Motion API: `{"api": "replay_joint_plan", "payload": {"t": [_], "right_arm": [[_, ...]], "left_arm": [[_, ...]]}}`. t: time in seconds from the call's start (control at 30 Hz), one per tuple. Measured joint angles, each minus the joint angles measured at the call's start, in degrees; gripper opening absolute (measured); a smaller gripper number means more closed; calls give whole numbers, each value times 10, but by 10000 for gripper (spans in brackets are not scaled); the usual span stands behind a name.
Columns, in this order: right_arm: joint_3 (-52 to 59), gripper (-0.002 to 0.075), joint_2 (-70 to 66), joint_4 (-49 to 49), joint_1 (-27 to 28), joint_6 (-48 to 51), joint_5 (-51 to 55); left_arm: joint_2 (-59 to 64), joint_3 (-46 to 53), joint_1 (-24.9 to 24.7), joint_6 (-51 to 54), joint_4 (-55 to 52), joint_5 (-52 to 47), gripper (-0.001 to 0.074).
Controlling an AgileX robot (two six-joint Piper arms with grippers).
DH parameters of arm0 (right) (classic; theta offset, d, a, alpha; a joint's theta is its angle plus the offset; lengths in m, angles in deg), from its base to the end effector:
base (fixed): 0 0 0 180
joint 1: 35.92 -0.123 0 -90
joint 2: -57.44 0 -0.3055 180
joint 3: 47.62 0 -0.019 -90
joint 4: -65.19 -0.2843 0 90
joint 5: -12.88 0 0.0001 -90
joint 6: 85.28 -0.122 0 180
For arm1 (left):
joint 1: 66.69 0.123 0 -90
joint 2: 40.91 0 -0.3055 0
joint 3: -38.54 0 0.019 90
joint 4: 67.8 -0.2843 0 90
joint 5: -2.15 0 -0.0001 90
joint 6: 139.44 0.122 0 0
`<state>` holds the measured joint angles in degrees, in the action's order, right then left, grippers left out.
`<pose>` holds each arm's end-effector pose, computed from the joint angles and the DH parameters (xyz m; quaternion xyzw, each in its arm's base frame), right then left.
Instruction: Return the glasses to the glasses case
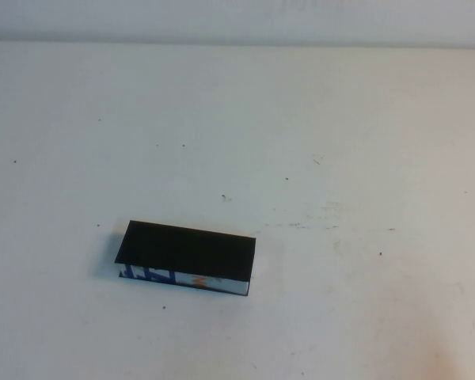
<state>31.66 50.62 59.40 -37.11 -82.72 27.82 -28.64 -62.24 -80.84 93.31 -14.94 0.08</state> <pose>0.0986 0.0052 0.1743 0.0041 0.7714 0.0335 0.6354 0.1038 -0.0299 0.1936 0.0984 0.7171 -0.0959 0.6833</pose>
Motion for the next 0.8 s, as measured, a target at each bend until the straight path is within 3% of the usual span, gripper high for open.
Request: {"api": "replay_joint_plan", "payload": {"t": [0.13,0.8], "right_arm": [[0,-11,0,-9,0,0,51],[0,-11,0,-26,0,0,54]], "left_arm": [[0,0,0,0,0,0,-4],[0,0,0,0,0,-2,-4]]}}
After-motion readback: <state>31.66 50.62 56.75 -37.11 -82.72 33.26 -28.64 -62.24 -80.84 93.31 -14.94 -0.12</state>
